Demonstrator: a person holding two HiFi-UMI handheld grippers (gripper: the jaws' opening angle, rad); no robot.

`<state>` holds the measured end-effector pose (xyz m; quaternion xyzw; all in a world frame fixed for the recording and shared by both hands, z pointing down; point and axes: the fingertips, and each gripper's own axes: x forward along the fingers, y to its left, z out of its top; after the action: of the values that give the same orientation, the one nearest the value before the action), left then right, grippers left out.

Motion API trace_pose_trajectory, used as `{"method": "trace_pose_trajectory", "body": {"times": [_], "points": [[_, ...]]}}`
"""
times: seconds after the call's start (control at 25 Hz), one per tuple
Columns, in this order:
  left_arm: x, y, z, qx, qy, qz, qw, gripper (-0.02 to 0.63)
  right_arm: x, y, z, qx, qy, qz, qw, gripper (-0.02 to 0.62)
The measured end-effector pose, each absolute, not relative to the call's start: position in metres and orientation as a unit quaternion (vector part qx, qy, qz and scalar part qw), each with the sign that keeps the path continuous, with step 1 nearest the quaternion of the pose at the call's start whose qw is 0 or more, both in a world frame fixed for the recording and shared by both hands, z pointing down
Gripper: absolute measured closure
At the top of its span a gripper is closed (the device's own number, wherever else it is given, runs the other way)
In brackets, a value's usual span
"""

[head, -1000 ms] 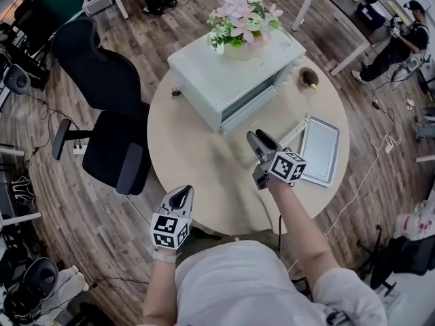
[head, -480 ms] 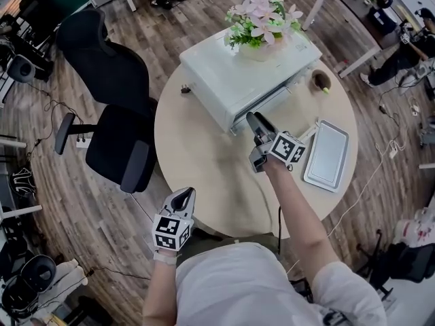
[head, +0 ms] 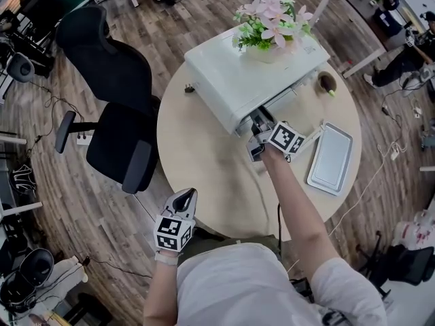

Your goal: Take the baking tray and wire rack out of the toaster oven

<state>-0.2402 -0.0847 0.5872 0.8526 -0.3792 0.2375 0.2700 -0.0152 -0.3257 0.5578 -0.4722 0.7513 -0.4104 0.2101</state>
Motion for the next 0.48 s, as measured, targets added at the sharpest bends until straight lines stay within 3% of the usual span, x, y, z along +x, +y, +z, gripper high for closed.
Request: {"method": "trace_pose_trajectory", "body": {"times": [0.48], "points": [[-0.243, -0.090, 0.588, 0.850, -0.380, 0.246, 0.271, 0.614, -0.031, -0.356, 0.557, -0.455, 0.778, -0.388, 0.193, 0.400]]}}
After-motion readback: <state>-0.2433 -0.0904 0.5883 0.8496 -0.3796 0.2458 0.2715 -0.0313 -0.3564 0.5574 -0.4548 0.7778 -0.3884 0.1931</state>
